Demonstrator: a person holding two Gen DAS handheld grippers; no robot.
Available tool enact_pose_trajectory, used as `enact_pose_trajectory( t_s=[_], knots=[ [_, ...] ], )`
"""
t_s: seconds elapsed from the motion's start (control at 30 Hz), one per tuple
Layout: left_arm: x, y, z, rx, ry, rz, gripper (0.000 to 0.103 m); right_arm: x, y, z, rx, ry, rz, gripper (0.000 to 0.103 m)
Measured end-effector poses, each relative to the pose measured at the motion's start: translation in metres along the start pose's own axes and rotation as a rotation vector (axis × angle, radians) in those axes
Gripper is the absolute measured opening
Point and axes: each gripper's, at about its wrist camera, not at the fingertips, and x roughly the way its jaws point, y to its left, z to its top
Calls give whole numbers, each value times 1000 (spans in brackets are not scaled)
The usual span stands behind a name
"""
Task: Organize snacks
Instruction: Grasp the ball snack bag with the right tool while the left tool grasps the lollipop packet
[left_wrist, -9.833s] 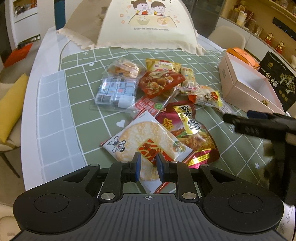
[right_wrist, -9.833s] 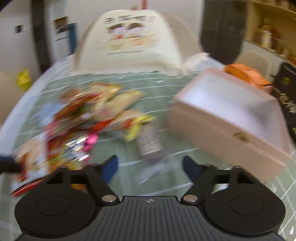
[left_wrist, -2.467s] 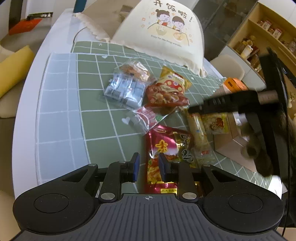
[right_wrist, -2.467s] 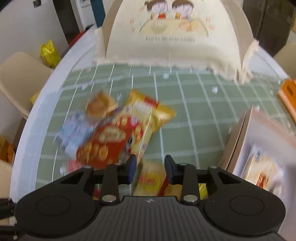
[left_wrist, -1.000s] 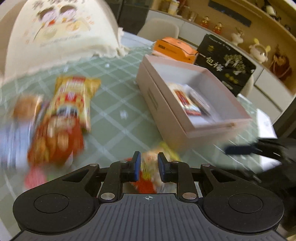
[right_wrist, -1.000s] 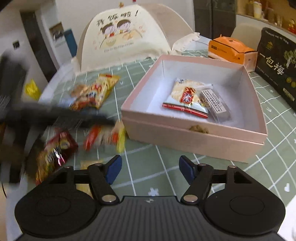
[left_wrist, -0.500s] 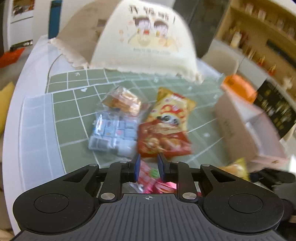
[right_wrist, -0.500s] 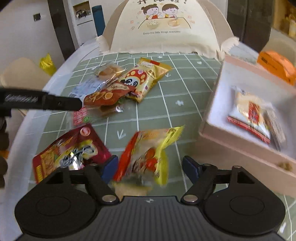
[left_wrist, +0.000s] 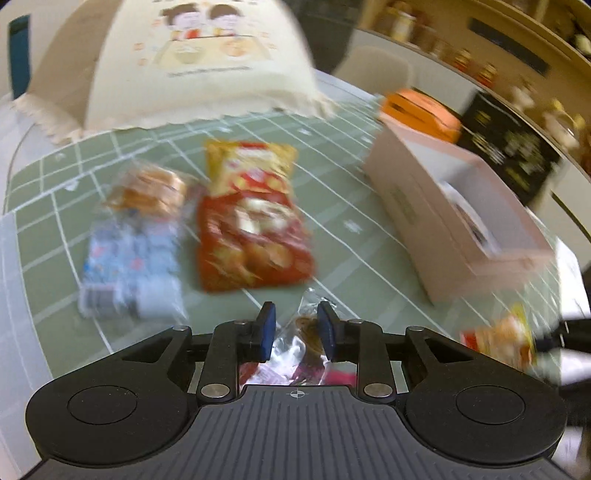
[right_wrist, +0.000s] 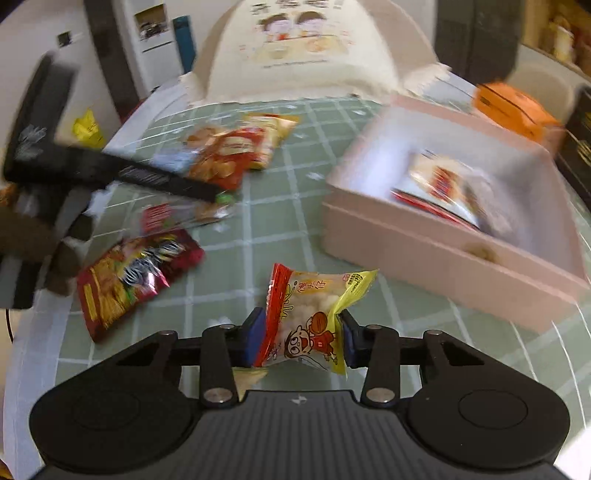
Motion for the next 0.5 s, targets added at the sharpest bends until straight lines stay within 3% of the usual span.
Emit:
enact_pose_trajectory(
  t_s=[0.07, 0.23, 0.5],
  knots=[
    [-6, -13, -11, 22, 15, -28, 30, -7, -14, -9, 32, -7, -12, 42],
    [-11, -48, -33, 101, 86, -95, 36, -14, -42, -27, 94, -8, -108, 66],
    [-18, -81, -49, 94, 123, -29, 39, -16, -59, -54, 102, -30, -188, 88]
  ],
)
